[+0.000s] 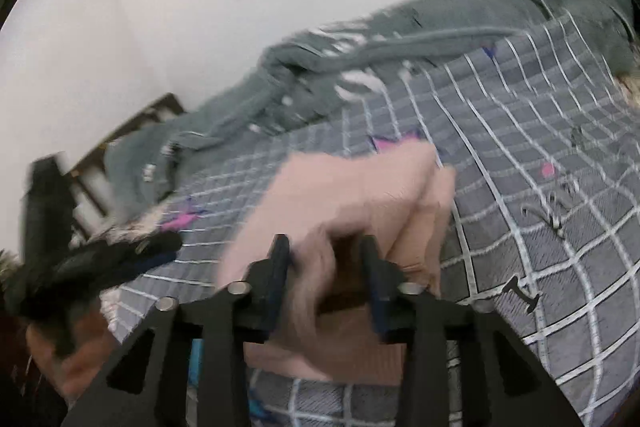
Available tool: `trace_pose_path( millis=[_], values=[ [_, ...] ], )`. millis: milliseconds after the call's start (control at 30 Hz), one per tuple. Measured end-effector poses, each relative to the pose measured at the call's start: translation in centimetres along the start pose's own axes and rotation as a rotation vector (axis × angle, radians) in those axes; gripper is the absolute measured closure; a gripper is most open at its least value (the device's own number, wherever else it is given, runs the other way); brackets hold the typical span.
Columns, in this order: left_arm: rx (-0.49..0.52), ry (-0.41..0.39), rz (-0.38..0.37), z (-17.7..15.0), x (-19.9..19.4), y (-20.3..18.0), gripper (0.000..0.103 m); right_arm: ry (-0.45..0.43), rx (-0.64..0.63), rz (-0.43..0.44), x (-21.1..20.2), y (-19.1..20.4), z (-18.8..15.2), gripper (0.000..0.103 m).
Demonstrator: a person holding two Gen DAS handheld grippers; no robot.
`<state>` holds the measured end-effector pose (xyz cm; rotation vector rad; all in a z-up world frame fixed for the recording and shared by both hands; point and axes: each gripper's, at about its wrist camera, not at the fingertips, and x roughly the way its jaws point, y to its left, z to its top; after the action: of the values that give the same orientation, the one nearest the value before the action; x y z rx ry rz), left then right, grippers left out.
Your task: Fold small clothes
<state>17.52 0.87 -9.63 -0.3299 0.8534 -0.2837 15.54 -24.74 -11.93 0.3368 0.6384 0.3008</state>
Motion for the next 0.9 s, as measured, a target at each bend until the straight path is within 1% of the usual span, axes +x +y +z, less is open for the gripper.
trace_pose_path(
  millis=[33, 67, 100, 133, 167, 200, 233, 267, 300, 367, 433, 533, 600, 633, 733, 767, 800, 900],
  values=[
    [0.0, 0.003, 0.004, -0.3, 0.3, 0.2, 0.048, -0.007, -0.03, -0.003, -0.2, 0.1, -0.1, 0.098],
    [-0.003, 0.004, -0.001, -0.5, 0.5, 0.3, 0.048, -0.064, -0.037, 0.003, -1.5, -0.2, -0.3, 0.098],
    [-0.006, 0.004, -0.015, -0.7, 0.6, 0.5, 0.048, -0.121, -0.027, 0.036, -3.1, -0.9, -0.6, 0.099],
    [-0.011, -0.001, -0.042, -0.8, 0.7, 0.7, 0.048, -0.172, 0.001, 0.088, -4.6, -2.0, -1.2, 0.099],
    [-0.013, -0.004, -0.056, -1.0, 0.6, 0.7, 0.048, -0.193, 0.033, 0.102, -5.1, -2.9, -1.6, 0.099],
    [-0.015, -0.004, -0.069, -0.9, 0.8, 0.6, 0.048, -0.177, 0.069, 0.073, -4.8, -3.9, -2.3, 0.099],
    [-0.016, 0.0, -0.081, -0.9, 1.0, 0.6, 0.048, -0.123, 0.088, 0.025, -3.6, -4.7, -2.9, 0.099],
    [-0.017, 0.005, -0.092, -0.9, 1.2, 0.5, 0.048, -0.045, 0.097, -0.024, -1.9, -5.5, -3.7, 0.098],
    [-0.018, 0.013, -0.1, -0.8, 1.4, 0.3, 0.048, -0.004, 0.112, -0.035, -0.9, -6.2, -4.3, 0.098],
    [-0.013, 0.017, -0.124, -0.9, 1.6, -0.1, 0.048, -0.025, 0.112, -0.019, -1.8, -6.3, -4.3, 0.096],
    [-0.009, 0.012, -0.134, -0.9, 1.8, -0.6, 0.048, -0.052, 0.078, -0.038, -3.0, -5.4, -3.2, 0.091],
    [-0.015, 0.026, -0.155, -0.7, 2.5, -1.4, 0.048, -0.095, 0.015, -0.034, -3.9, -3.6, -1.8, 0.089],
    [-0.002, 0.033, -0.129, -0.6, 3.2, -2.2, 0.047, -0.123, -0.034, -0.058, -3.7, -2.3, -1.2, 0.088],
    [0.008, 0.034, -0.095, -0.7, 3.6, -2.6, 0.046, -0.128, -0.047, -0.071, -3.4, -1.9, -0.9, 0.086],
    [0.03, 0.028, -0.037, -1.4, 4.2, -2.7, 0.039, -0.102, -0.076, -0.129, -2.0, -2.0, -1.3, 0.085],
    [0.038, 0.026, -0.034, -1.7, 4.3, -2.5, 0.037, -0.082, -0.094, -0.158, -1.5, -2.3, -1.8, 0.084],
    [0.045, 0.03, -0.043, -2.0, 4.4, -2.3, 0.036, -0.064, -0.106, -0.169, -1.0, -2.8, -2.5, 0.084],
    [0.075, 0.036, -0.057, -2.6, 4.4, -2.1, 0.035, -0.046, -0.111, -0.16, -1.1, -3.7, -3.7, 0.084]
  ],
)
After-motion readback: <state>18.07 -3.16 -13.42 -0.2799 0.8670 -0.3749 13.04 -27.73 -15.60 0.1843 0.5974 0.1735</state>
